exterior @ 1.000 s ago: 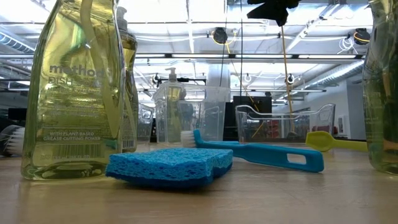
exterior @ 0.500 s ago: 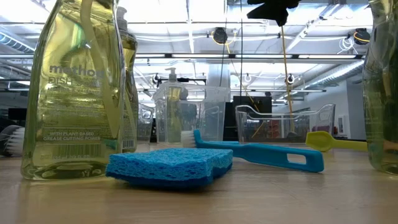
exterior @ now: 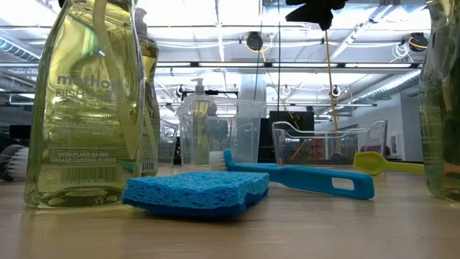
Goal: Pick & Place Kitchen Sink Supplies
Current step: Put the dish soap into the white bin
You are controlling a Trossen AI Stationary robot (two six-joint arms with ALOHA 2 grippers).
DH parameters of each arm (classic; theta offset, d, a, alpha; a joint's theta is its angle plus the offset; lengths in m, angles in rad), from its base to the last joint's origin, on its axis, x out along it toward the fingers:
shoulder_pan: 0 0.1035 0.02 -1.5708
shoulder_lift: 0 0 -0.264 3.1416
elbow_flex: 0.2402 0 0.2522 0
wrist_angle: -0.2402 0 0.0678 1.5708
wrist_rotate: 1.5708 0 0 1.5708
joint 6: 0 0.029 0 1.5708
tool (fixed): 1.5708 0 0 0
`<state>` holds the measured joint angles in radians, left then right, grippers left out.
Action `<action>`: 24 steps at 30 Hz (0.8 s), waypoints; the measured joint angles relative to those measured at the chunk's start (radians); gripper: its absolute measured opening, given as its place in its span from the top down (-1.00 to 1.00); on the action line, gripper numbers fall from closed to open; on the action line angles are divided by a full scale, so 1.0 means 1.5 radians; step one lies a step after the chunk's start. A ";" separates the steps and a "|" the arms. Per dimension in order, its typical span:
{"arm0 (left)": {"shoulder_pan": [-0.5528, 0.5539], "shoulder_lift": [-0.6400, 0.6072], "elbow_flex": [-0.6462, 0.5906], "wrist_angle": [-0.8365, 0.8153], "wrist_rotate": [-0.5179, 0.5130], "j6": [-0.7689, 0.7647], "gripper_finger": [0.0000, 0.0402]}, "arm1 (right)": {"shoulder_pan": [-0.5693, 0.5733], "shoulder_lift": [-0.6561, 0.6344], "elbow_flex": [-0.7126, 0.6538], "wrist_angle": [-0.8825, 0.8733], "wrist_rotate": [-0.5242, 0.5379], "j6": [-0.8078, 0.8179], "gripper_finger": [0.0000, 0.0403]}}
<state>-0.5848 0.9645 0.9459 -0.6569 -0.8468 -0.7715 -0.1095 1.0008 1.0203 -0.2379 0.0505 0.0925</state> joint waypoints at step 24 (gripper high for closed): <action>0.002 0.125 0.000 -0.025 -0.008 -0.067 -0.63 | 0.000 0.000 0.000 0.000 0.000 0.000 -0.05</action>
<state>-0.5819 1.1525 0.9459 -0.6947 -0.8587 -0.8722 -0.1093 1.0008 1.0203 -0.2382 0.0505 0.0925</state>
